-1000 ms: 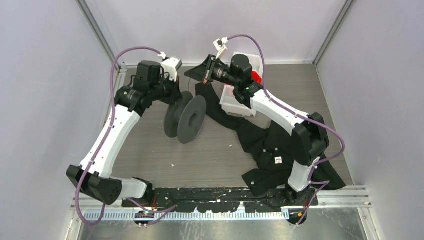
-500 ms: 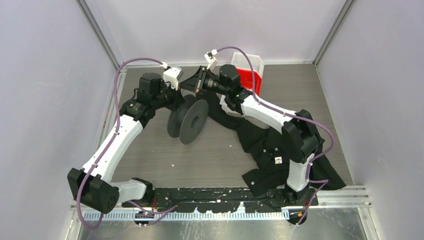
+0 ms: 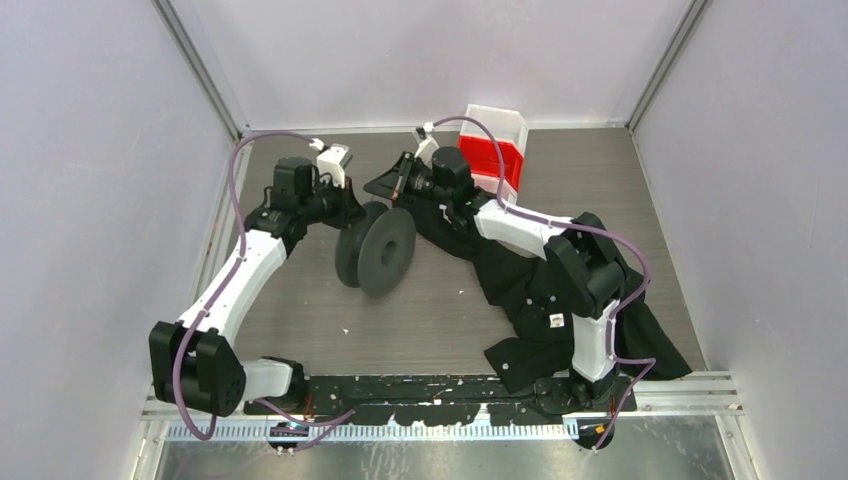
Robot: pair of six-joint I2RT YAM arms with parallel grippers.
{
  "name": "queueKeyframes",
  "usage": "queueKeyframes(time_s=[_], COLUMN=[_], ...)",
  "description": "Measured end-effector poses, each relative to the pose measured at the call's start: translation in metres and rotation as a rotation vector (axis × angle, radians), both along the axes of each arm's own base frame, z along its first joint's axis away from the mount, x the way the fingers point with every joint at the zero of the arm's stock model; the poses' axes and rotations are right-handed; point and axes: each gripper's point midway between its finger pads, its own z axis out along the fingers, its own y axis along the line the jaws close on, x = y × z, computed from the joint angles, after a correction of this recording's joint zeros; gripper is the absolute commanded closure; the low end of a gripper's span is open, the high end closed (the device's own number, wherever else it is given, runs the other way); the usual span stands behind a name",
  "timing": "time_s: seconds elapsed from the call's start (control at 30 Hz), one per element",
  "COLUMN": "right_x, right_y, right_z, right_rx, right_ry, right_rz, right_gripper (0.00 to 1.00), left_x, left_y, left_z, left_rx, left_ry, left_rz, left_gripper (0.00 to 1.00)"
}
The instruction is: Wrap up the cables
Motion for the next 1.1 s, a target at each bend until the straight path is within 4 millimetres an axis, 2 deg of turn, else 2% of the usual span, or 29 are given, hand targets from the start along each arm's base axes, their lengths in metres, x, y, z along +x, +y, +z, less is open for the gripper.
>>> queueKeyframes(time_s=[0.13, 0.27, 0.53, 0.57, 0.63, 0.73, 1.1], right_x=[0.003, 0.005, 0.002, 0.002, 0.000, -0.001, -0.010], right_y=[0.003, 0.009, 0.014, 0.013, 0.013, 0.012, 0.022], right_z=[-0.019, -0.028, -0.021, -0.021, -0.025, -0.026, -0.025], right_rx=[0.004, 0.027, 0.087, 0.093, 0.100, 0.108, 0.137], right_ry=[0.056, 0.092, 0.112, 0.118, 0.133, 0.145, 0.159], right_rz=[-0.011, -0.014, -0.009, -0.009, -0.010, -0.010, 0.011], right_gripper=[0.99, 0.99, 0.99, 0.99, 0.99, 0.99, 0.99], left_x=[-0.003, -0.003, 0.001, 0.002, 0.003, 0.003, 0.002], left_y=[-0.002, -0.001, 0.002, 0.003, 0.004, 0.005, 0.009], left_z=[-0.014, -0.016, -0.022, -0.023, -0.024, -0.025, -0.024], left_rx=[-0.005, -0.006, -0.001, 0.002, 0.006, 0.007, 0.010], left_ry=[0.028, 0.025, 0.012, 0.011, 0.009, 0.002, -0.008], left_rz=[-0.007, -0.006, 0.012, 0.016, 0.024, 0.033, 0.054], left_gripper=[0.99, 1.00, 1.00, 0.98, 0.89, 0.80, 0.66])
